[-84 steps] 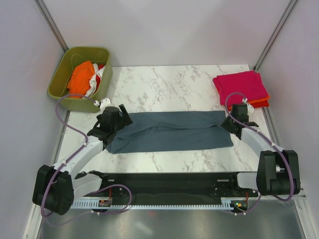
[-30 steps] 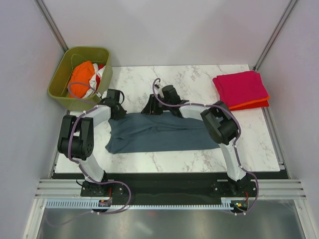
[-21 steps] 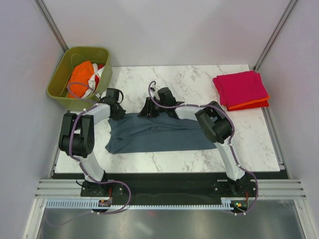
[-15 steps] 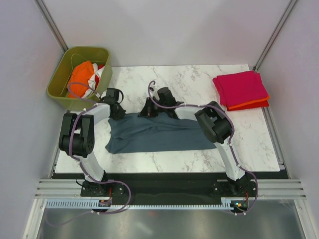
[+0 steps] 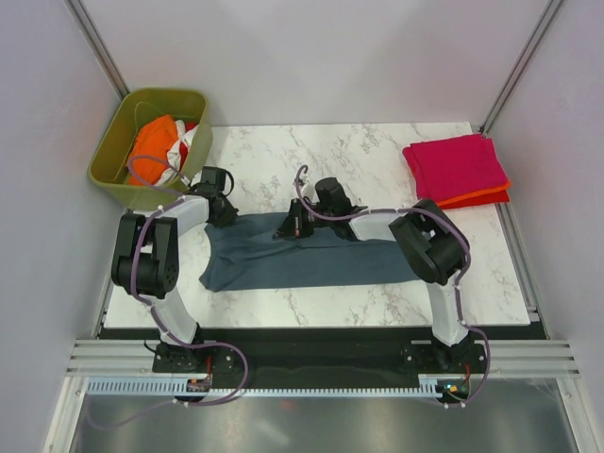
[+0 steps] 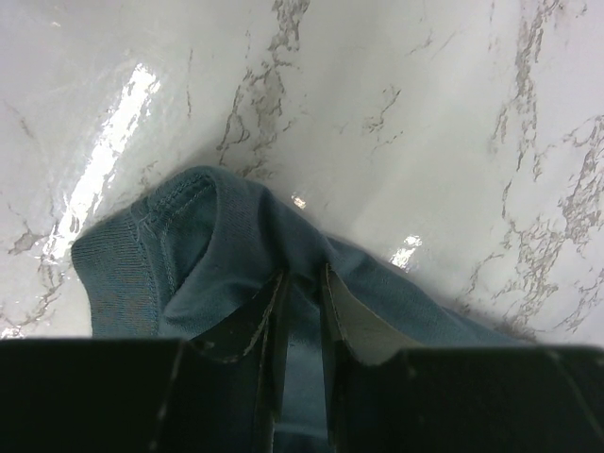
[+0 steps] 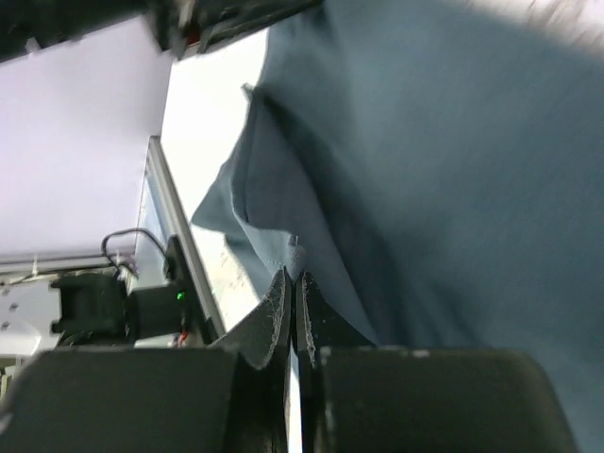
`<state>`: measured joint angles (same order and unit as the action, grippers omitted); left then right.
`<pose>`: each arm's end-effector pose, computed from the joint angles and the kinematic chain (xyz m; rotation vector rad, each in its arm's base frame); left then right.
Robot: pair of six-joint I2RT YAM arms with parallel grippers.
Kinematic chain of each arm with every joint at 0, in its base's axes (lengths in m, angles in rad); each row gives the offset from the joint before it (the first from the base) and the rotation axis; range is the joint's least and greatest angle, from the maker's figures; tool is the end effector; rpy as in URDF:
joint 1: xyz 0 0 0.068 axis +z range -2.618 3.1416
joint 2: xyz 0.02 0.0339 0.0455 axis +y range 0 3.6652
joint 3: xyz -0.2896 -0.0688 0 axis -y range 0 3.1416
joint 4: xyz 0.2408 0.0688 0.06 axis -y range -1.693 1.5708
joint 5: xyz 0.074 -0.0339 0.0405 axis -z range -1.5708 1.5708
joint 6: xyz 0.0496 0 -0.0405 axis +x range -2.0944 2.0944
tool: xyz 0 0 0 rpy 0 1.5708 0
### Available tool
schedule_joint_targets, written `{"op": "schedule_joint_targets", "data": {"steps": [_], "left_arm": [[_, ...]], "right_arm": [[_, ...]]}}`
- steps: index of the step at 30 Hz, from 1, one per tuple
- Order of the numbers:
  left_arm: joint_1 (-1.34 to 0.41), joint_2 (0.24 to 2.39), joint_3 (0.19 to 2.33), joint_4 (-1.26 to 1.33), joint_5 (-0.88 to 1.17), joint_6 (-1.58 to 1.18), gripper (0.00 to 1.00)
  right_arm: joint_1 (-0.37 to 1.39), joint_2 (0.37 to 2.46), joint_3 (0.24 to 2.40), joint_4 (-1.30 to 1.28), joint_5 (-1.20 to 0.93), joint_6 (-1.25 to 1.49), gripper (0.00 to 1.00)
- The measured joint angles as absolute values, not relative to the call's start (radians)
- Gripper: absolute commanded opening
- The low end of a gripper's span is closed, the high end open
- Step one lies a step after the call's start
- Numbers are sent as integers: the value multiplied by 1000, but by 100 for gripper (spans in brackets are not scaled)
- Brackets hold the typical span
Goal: Fold and stack the t-shirts
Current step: Fold the tshirt
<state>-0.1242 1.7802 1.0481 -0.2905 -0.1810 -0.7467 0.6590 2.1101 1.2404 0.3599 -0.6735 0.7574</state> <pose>0.3617 -0.0362 0.1756 -0.8492 2.4256 -0.0933 0.3513 0.3112 0.1617 -0.3592 2.3243 1.4916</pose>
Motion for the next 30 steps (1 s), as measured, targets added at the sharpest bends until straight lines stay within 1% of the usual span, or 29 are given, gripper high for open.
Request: {"op": "schedule_joint_targets", "data": {"steps": [4, 7, 8, 9, 10, 11, 12, 13, 15, 19, 21, 23, 24, 25, 28, 30], "left_arm": [[-124, 1781, 1049, -291, -182, -747, 26], [-124, 1781, 1052, -296, -183, -746, 26], [-124, 1781, 1052, -297, -183, -746, 26], [-124, 1781, 1052, -297, -184, -746, 26], [-124, 1781, 1053, -297, -184, -746, 26], [-124, 1781, 1053, -299, -185, -746, 26], [-124, 1781, 1053, -299, -185, -746, 26], [-124, 1781, 1053, -300, -185, -746, 26], [-124, 1781, 1054, -301, -185, -744, 26], [-126, 1781, 1055, -301, -185, -735, 31], [-134, 1776, 1055, -304, -197, -728, 32], [-145, 1763, 1055, -313, -212, -723, 40], [-153, 1749, 1055, -318, -217, -721, 46], [-159, 1733, 1055, -323, -222, -719, 52], [-182, 1670, 1055, -338, -233, -719, 56], [-199, 1628, 1055, -344, -234, -722, 56]], "right_arm": [[659, 2011, 1120, 406, -709, 764, 5], [658, 1954, 1036, 433, -721, 767, 9], [658, 1938, 1006, 435, -725, 767, 13], [658, 1927, 982, 439, -729, 768, 20], [658, 1917, 954, 446, -731, 772, 30], [658, 1908, 923, 456, -737, 773, 54], [657, 1897, 875, 456, -749, 770, 55], [657, 1894, 856, 456, -750, 768, 61], [657, 1869, 813, 433, -750, 744, 70], [657, 1806, 808, 355, -724, 686, 73], [659, 1784, 848, 304, -700, 651, 73], [660, 1776, 914, 255, -672, 615, 77], [662, 1776, 949, 238, -654, 599, 80], [662, 1776, 975, 224, -643, 587, 81], [664, 1782, 1072, 179, -601, 551, 80], [665, 1810, 1150, 155, -587, 534, 79]]}}
